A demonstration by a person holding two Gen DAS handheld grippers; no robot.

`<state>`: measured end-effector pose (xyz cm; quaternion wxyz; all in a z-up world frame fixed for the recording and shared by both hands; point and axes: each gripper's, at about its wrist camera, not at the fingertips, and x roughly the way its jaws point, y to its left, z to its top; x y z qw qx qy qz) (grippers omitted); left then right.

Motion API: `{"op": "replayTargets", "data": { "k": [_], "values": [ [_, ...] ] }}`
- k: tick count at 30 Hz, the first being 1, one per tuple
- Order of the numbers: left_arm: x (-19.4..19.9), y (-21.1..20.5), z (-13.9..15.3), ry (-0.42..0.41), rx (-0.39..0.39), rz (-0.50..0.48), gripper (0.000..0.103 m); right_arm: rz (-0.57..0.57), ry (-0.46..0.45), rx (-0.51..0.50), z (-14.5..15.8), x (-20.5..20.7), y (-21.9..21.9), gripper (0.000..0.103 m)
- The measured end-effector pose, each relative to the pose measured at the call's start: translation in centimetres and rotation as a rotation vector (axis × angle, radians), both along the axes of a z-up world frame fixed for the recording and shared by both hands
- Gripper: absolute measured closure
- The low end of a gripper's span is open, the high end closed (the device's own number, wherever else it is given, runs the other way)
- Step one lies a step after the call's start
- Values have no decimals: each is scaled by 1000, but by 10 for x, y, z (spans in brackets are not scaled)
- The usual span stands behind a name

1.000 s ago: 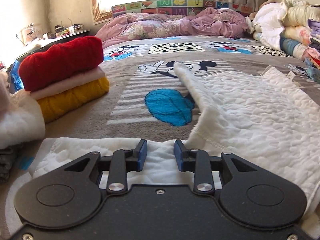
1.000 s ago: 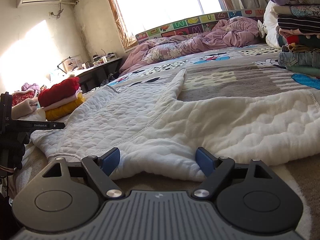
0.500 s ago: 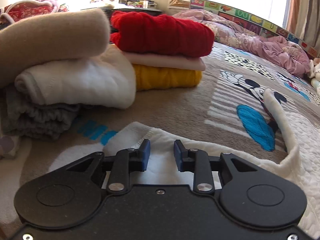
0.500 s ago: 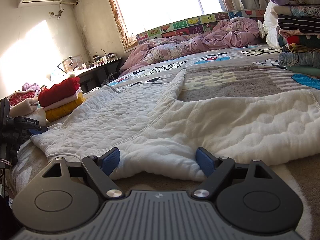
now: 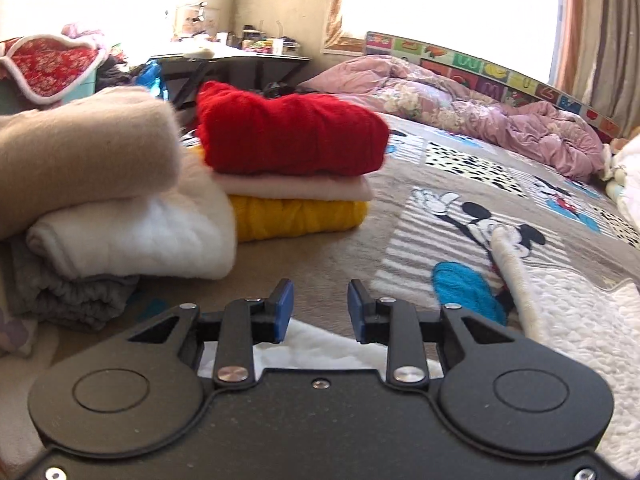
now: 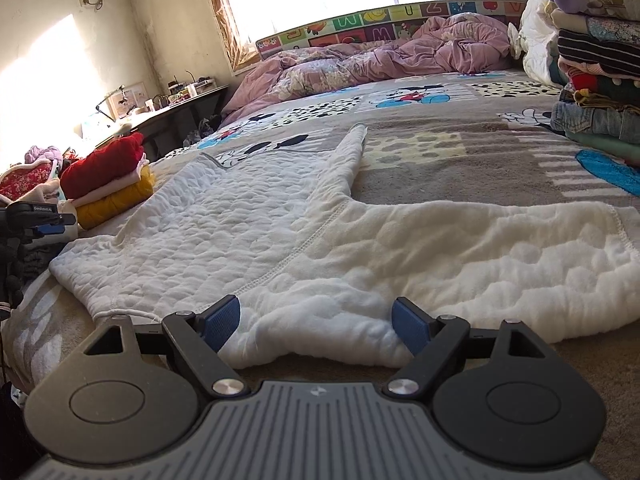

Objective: Fold clothes
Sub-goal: 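Open the left gripper and release the garment onto the bed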

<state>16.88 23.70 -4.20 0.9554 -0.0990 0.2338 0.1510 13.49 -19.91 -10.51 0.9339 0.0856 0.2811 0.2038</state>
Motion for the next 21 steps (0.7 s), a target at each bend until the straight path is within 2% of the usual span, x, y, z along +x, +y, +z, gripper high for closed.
{"op": "replayTargets", "data": {
  "k": [11,16,21],
  "values": [
    [32,-91,-2,5,128,-371,75,66,-24,-33,21,38,9,34],
    [43,-118,-13,44,198,-469,75,103,-18,-39,28,65,17,34],
    [55,-130,-24,83,248,-506,77,157,-23,-47,28,87,33,34]
  ]
}}
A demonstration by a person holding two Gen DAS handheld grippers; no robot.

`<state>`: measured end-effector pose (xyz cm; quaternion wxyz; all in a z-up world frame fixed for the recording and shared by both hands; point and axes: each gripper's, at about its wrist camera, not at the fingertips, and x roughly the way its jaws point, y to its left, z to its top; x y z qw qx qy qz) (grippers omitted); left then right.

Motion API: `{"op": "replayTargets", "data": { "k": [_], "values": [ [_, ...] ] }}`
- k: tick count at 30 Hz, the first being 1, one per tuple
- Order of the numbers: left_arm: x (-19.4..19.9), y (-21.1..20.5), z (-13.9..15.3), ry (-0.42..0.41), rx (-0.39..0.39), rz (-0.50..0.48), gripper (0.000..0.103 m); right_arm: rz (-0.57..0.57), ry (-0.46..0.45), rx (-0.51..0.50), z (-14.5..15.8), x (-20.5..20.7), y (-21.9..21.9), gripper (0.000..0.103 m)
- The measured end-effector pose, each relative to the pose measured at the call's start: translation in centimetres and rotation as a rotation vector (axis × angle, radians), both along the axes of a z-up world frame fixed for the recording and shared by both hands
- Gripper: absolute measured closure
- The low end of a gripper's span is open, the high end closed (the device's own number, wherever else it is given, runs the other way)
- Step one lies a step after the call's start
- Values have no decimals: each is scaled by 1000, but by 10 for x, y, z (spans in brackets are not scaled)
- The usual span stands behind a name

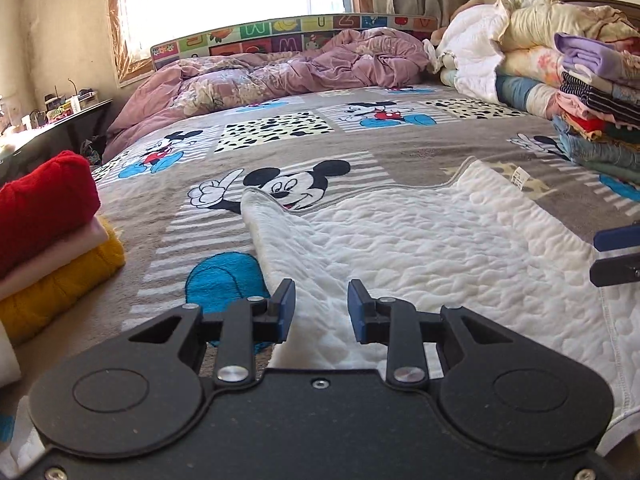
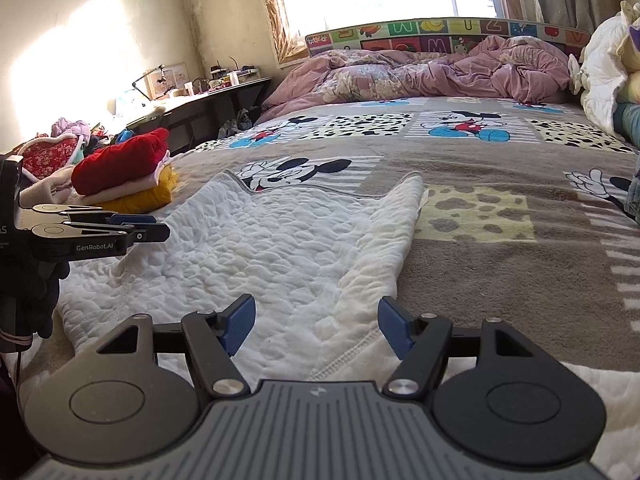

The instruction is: Fold clothes

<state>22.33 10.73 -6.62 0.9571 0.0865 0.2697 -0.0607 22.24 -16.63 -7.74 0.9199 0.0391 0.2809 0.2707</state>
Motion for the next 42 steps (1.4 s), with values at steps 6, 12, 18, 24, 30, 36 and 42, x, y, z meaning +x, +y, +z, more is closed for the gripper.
{"op": "replayTargets", "data": {
  "k": [6,12,18,24,30,36,42],
  "values": [
    [20,2,-13,58,32,30,78,40,31,-3,-6,27,10,34],
    [43,10,-17,112,7,57,78,51,73,7,-10,56,14,35],
    [70,29,-11,269,-135,98,78,57,170,62,-14,86,6,35],
    [90,54,-4,382,-362,60,48,75,259,128,-13,113,-5,35],
    [113,62,-7,402,-465,57,43,79,310,194,-15,133,-13,30],
    [136,74,-6,399,-522,84,44,76,331,221,-19,160,-13,30],
    [154,81,-6,391,-538,103,44,67,363,265,-21,183,-18,30]
  ]
}}
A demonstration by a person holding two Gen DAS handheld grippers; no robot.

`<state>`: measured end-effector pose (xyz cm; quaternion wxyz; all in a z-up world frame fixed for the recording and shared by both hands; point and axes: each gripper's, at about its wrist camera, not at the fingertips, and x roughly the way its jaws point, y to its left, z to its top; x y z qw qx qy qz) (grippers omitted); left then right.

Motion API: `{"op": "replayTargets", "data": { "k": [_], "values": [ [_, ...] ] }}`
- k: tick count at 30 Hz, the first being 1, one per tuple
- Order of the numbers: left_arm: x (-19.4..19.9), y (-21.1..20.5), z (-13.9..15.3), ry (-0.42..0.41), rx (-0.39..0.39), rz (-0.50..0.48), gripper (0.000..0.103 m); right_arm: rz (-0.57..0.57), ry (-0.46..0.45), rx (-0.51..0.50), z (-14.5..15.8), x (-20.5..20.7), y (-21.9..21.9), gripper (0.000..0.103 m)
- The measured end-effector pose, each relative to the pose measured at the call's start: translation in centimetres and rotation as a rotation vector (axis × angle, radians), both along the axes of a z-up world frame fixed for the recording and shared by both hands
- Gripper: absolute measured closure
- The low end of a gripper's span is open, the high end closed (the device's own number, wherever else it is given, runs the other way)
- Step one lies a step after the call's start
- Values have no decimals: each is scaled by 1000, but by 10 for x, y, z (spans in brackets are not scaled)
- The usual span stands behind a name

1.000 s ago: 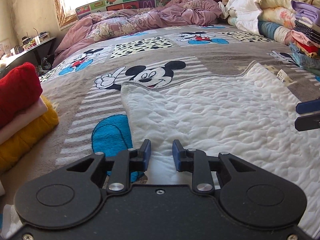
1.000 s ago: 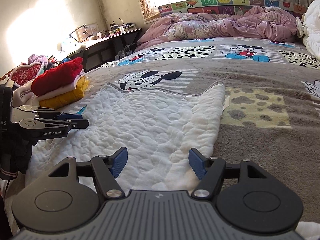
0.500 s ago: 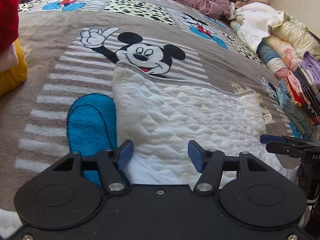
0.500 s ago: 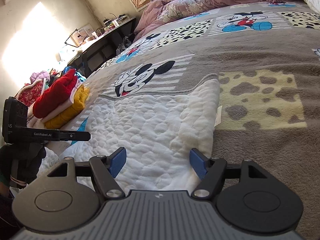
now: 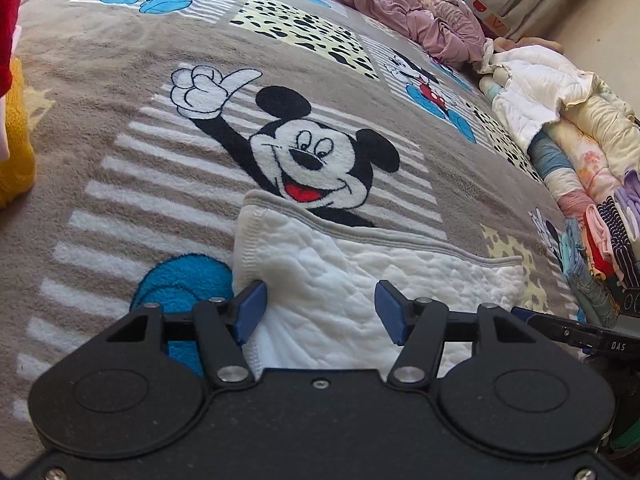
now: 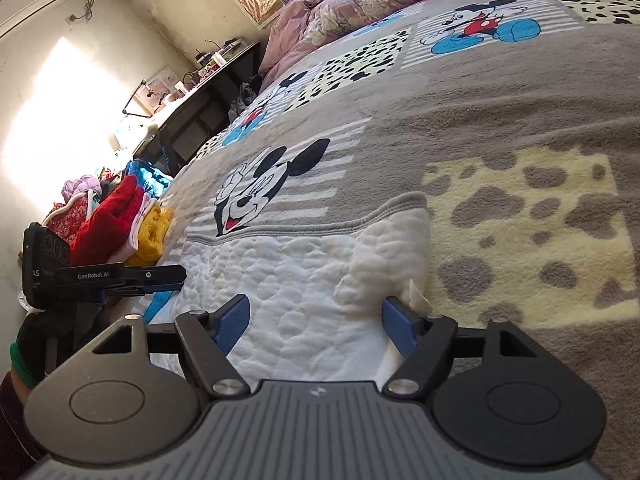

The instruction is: Fold clothes

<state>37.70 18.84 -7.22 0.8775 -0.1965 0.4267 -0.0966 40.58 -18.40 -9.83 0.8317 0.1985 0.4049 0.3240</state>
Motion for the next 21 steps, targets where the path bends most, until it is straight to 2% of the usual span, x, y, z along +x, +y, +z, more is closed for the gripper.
{"op": "replayTargets", "data": {
  "k": [8,15,19,21],
  "values": [
    [18,20,-8,8,-138,67,44,-63,69,111,-8,28,-17,30],
    [25,36,-16,-5,-292,144,43,-165,115,239,-23,42,-35,30],
    [24,45,-22,3,-385,189,43,-197,134,276,-29,47,-36,30],
    [23,47,-25,14,-404,207,43,-214,148,301,-33,48,-38,30]
  ]
}}
